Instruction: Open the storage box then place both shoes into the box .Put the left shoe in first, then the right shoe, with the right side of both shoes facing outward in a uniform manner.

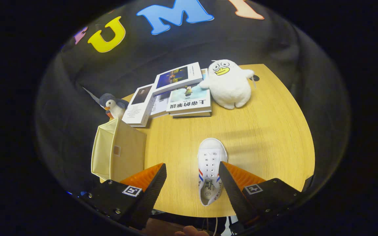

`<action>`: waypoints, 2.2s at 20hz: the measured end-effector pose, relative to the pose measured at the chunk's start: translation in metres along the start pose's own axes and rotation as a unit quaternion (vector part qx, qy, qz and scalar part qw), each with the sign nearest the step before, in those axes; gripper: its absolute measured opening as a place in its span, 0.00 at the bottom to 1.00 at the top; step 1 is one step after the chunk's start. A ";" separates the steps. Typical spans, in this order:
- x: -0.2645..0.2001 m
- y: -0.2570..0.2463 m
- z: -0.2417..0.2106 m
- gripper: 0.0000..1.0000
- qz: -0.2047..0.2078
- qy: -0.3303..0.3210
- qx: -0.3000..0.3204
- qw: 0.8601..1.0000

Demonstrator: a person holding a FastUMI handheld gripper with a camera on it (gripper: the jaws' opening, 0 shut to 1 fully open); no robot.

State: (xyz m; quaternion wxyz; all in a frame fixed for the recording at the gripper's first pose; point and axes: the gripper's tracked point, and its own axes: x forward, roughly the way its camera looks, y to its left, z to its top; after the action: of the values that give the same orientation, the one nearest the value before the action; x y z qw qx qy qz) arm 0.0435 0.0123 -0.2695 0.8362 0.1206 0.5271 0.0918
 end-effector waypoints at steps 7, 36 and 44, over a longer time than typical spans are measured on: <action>0.018 -0.037 -0.036 0.98 -0.013 0.034 0.020 0.999; 0.117 -0.080 -0.099 0.02 -0.056 0.114 -0.025 0.992; 0.084 -0.060 -0.095 0.01 -0.032 0.117 0.003 0.993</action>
State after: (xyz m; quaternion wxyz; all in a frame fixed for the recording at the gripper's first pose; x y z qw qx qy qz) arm -0.0044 -0.0110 -0.3989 0.7709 0.0948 0.6250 0.0773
